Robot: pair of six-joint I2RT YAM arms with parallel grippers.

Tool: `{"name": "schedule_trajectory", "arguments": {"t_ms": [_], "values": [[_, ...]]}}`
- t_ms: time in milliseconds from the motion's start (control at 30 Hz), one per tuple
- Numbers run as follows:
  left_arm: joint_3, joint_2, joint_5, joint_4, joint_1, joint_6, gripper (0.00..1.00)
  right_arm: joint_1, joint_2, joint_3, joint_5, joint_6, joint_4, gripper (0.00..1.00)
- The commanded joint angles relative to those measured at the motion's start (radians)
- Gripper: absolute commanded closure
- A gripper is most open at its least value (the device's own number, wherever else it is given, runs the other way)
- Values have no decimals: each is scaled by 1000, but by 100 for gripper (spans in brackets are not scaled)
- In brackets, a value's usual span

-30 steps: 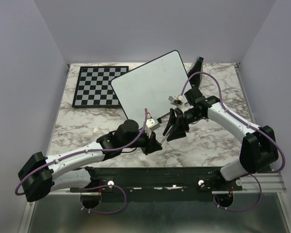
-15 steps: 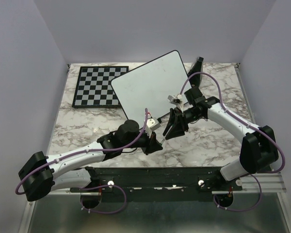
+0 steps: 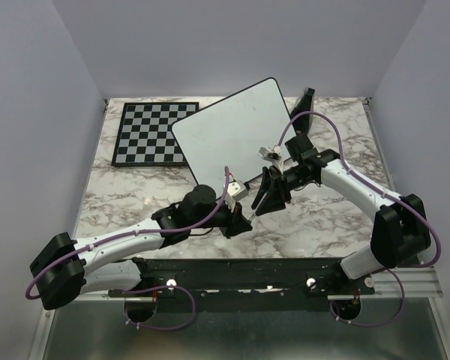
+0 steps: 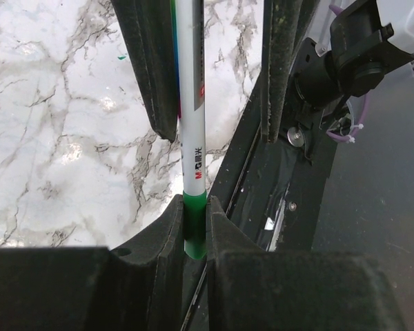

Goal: Write a sentence on the whiteboard
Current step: Open the pen cap of the whiteboard marker.

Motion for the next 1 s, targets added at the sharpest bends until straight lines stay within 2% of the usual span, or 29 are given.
{"name": "schedule_trajectory", "arguments": {"t_ms": [0,267,400,467,567,600,667,967], "values": [[20,-7,-26,23,3,-4,100,9,-13,-13,13,-11,1,52],[15,-10,-27,31,3,-7,100,9,-6,-10,17,-5,1,56],[15,-14,-26,20,6,-4,100,9,-6,-10,24,-3,1,67],[20,-15,-21,11,7,-1,100,9,-6,-10,25,-3,1,69],[26,-18,-18,-9,12,8,100,9,-3,-5,30,-18,-12,63],[31,-20,-18,-15,13,13,100,9,-1,-2,31,-40,-31,56],[41,-24,-15,-44,20,28,100,11,2,1,31,-52,-44,52],[55,-27,0,-73,36,41,100,11,7,3,8,-48,-48,54]]}}
